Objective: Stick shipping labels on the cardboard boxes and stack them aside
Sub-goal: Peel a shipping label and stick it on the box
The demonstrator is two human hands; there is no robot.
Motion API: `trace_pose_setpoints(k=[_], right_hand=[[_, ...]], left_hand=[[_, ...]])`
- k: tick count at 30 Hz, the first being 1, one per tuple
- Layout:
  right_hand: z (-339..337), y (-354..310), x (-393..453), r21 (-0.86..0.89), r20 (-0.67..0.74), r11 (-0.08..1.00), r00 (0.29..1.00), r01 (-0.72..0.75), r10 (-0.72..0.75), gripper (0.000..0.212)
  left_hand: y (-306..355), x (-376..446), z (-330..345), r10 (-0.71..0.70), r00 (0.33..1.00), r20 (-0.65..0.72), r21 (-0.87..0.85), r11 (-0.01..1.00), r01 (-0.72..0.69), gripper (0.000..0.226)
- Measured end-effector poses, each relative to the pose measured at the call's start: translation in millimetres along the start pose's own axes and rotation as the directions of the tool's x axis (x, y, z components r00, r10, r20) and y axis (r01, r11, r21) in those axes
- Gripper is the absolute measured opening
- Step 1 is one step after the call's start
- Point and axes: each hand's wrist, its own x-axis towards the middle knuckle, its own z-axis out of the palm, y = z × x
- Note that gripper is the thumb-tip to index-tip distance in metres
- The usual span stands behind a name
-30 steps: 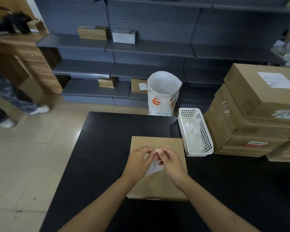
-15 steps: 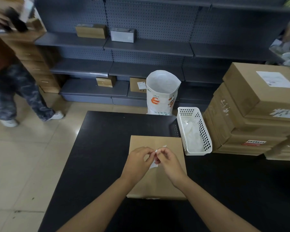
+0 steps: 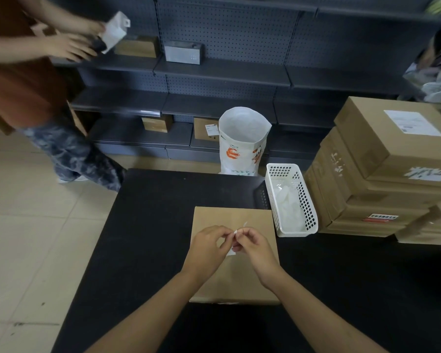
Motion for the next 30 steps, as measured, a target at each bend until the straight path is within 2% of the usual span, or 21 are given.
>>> trace_pose_setpoints(k=[8,13,17,23,26,30], right_hand=[[-2,1,-1,-0.018,0.013,1.0,1.0,-0.006,0.007,0.021],[0,1,-1,-0.185,0.019,0.981,0.998,0.06,-0.057,0.021],[-3,6,0,-0.322,0.046,0.935,0.989,0.151,-0.144,0.021],[-8,6,-1,-0.423,0.119,0.878,0.974,0.225,-0.192,0.015],[-8,1,-2,-0.465,0.139,0.847,0.967,0.256,-0.216,0.017],[-6,-1,0,-0.333,0.022,0.927,0.985,0.171,-0.174,0.014]], left_hand=[[-1,0,1,0.014,1.0,0.012,0.038,0.999,-0.014,0.013],[-2,3,0,0.098,0.994,0.037,0.133,0.986,-0.102,0.014],[-6,3,-1,0.098,0.99,0.098,0.142,0.984,-0.111,0.017],[-7,4,0,-0.012,0.989,0.145,0.035,0.999,0.007,0.013],[-4,5,0,-0.119,0.985,0.128,-0.07,0.989,0.129,0.012],[-1,11,-2,-0.329,0.944,0.027,-0.261,0.909,0.325,0.012]])
